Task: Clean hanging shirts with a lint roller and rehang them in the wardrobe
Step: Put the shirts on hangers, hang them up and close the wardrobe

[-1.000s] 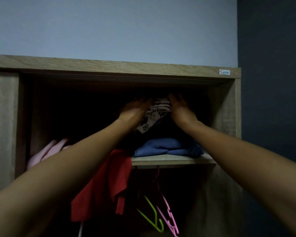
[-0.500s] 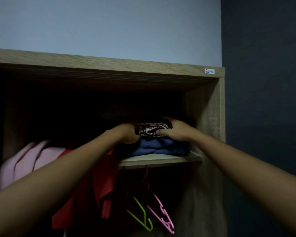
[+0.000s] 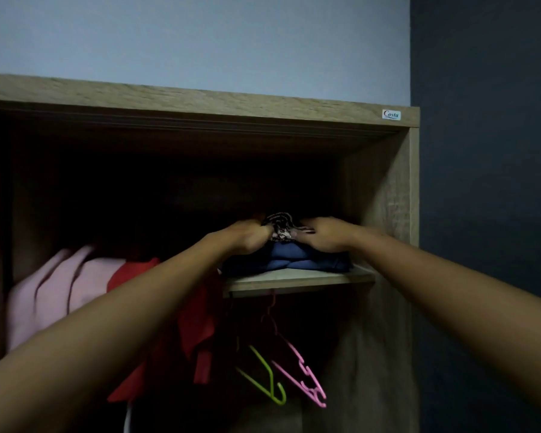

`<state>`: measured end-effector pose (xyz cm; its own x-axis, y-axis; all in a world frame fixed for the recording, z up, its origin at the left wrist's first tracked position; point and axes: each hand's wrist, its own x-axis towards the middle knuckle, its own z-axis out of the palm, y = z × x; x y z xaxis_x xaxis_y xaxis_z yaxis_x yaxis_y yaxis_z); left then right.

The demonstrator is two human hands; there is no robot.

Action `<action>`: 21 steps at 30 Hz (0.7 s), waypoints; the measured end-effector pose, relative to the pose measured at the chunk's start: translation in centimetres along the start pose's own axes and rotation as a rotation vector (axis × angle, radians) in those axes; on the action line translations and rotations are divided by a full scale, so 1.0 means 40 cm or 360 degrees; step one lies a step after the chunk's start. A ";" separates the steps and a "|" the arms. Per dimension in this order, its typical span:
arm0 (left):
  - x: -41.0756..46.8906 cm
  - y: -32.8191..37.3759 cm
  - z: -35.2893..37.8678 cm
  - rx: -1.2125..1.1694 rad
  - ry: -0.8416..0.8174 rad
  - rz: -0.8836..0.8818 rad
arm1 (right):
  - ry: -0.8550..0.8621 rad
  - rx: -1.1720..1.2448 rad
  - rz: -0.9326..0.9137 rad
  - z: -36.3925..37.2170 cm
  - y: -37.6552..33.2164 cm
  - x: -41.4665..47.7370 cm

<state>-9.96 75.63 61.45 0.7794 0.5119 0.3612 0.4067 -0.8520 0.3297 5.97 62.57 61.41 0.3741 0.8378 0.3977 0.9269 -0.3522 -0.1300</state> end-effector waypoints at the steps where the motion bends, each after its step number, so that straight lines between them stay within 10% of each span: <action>1: -0.007 -0.010 0.004 -0.0018 -0.0010 0.0014 | -0.0037 -0.0046 -0.0024 0.008 -0.004 -0.007; 7: -0.037 -0.031 0.003 0.0060 -0.0080 0.0084 | 0.0427 0.0239 -0.0028 -0.010 -0.080 0.007; 10: -0.050 -0.054 -0.025 0.0109 0.0000 0.0159 | 0.0226 -0.0086 -0.0023 0.060 -0.123 0.012; 21: -0.155 -0.238 -0.078 0.0635 0.0211 -0.0539 | 0.0833 -0.0145 -0.0038 0.109 -0.294 -0.003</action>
<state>-20.15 80.91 58.80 0.5167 0.7528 0.4078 0.7945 -0.5991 0.0994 -4.83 68.40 58.94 0.2655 0.5341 0.8026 0.9199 -0.3896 -0.0450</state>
